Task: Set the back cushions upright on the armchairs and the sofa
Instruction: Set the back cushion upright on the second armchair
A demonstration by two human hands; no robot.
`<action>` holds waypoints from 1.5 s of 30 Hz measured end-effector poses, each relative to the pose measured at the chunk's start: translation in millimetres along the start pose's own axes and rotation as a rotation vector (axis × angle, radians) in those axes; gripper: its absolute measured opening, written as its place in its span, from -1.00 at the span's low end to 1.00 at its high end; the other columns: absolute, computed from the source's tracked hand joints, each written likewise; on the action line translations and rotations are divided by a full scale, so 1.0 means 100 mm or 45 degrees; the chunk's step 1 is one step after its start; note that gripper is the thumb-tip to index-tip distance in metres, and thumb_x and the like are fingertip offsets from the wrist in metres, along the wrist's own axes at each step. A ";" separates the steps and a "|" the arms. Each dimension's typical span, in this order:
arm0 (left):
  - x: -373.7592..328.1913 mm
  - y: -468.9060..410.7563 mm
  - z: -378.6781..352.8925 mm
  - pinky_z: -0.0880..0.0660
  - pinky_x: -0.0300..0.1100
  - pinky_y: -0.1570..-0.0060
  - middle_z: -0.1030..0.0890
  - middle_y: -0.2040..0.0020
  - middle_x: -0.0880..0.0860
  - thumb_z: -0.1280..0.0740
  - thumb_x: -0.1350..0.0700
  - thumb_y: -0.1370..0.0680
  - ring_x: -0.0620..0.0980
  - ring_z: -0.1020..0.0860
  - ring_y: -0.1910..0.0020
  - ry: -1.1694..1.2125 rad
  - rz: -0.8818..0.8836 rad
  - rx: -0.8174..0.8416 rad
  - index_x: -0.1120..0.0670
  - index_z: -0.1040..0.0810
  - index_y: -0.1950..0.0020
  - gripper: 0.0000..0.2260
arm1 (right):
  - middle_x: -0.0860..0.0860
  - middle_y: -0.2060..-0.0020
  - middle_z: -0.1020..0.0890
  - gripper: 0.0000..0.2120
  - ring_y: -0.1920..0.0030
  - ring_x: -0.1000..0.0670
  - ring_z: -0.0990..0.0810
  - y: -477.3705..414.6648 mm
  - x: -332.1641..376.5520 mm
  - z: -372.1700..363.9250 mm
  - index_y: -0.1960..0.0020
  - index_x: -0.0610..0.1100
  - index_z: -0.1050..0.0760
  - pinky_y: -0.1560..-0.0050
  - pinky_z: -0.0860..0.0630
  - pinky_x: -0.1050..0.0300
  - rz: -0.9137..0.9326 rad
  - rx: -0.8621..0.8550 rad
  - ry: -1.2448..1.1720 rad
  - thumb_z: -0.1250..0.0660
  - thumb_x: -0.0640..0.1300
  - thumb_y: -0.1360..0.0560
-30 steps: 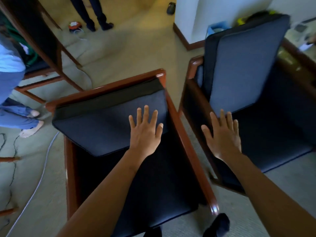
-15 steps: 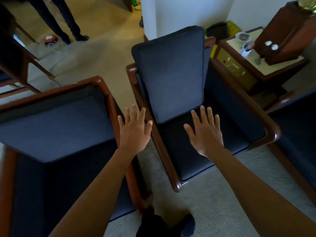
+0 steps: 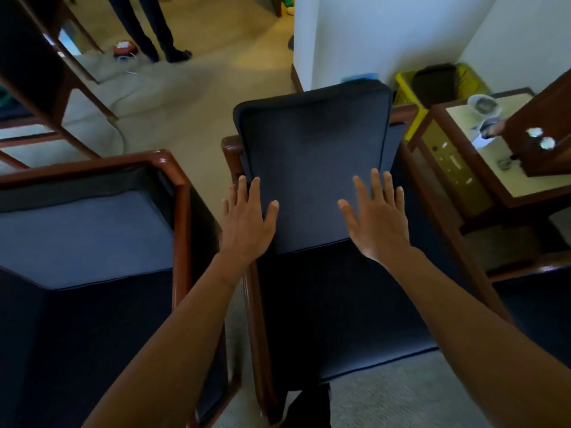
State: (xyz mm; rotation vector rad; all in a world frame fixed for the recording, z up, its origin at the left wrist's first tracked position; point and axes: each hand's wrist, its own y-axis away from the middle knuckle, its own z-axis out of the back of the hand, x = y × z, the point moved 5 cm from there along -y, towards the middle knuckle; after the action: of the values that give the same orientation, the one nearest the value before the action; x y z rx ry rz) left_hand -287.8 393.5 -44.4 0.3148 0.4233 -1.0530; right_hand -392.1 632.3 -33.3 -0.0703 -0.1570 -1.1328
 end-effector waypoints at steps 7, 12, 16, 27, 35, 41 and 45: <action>0.00 -1.01 -0.04 -0.36 0.19 -0.55 -0.30 -0.67 0.05 -0.29 -0.34 -0.58 0.12 -0.32 -0.62 0.470 0.241 -0.108 -0.02 -0.10 -0.71 -0.19 | -0.18 -0.70 0.11 -0.25 -0.69 -0.19 0.15 -1.22 -0.26 0.14 -0.71 -0.13 0.10 -0.66 0.06 -0.20 -0.104 -0.093 -0.327 -0.03 0.27 -0.70; 0.04 -1.57 -0.03 -0.47 0.03 -0.47 -0.45 -0.52 0.03 -0.58 -0.17 -0.49 -0.04 -0.49 -0.39 0.887 0.364 -0.175 0.01 -0.27 -0.58 -0.21 | -0.21 -0.69 0.15 -0.17 -0.69 -0.22 0.14 -1.82 -0.38 0.20 -0.70 -0.20 0.18 -0.64 0.06 -0.15 -0.258 -0.218 -0.589 -0.10 0.26 -0.69; 0.18 -1.87 -0.07 -0.50 -0.04 -0.42 -0.45 -0.51 -0.01 -0.73 -0.08 -0.32 -0.04 -0.49 -0.44 1.097 0.417 -0.167 -0.02 -0.22 -0.66 0.04 | -0.19 -0.69 0.14 -0.15 -0.69 -0.17 0.15 -2.15 -0.51 0.12 -0.70 -0.20 0.21 -0.63 0.10 -0.09 -0.394 -0.270 -0.837 -0.08 0.28 -0.69; 0.29 -1.64 -0.15 -0.63 0.05 -0.30 -0.62 -0.41 0.07 -0.82 0.18 -0.15 0.02 -0.62 -0.37 1.136 0.407 0.027 0.05 -0.42 -0.56 0.04 | -0.19 -0.46 -0.33 -0.09 -0.47 -0.20 -0.28 -2.06 -0.78 -0.02 -0.54 -0.22 -0.21 -0.38 -0.32 -0.10 -0.660 -0.444 -1.195 -0.16 0.47 -0.50; -0.24 -0.66 -0.10 -0.60 -0.26 -0.17 -0.67 -0.27 -0.16 -0.73 0.24 -0.12 -0.22 -0.62 -0.29 1.204 0.323 -0.222 -0.08 -0.48 -0.41 -0.09 | -0.25 -0.28 -0.38 -0.40 -0.27 -0.25 -0.45 -1.23 -1.15 -0.10 -0.34 -0.30 -0.24 -0.22 -0.53 -0.20 -0.575 -0.625 -1.461 -0.25 0.14 -0.56; -1.00 -0.67 0.16 -0.54 -0.09 -0.38 -0.58 -0.38 -0.02 -0.78 0.14 -0.18 -0.08 -0.55 -0.41 1.034 -0.013 -0.225 0.08 -0.39 -0.50 -0.03 | -0.10 -0.31 -0.37 -0.57 -0.15 0.16 -0.52 -0.87 -1.57 0.24 -0.45 -0.19 -0.18 -0.07 -0.50 0.39 -0.706 -0.789 -1.696 -0.16 -0.03 -0.67; -1.60 -0.71 0.05 -0.52 0.00 -0.43 -0.58 -0.37 -0.09 -0.77 0.09 -0.23 -0.13 -0.56 -0.39 0.916 -0.209 -0.119 0.08 -0.39 -0.48 -0.08 | -0.21 -0.51 -0.31 -0.29 -0.46 -0.17 -0.38 -0.64 -2.06 0.16 -0.62 -0.27 -0.08 -0.45 -0.39 -0.05 -0.998 -0.638 -1.556 -0.07 0.11 -0.60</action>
State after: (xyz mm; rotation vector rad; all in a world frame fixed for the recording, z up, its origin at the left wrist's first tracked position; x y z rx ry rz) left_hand -418.0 480.5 33.0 0.5826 1.1553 -1.0544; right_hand -536.9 791.5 -51.8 -1.2449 -1.0493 -1.7533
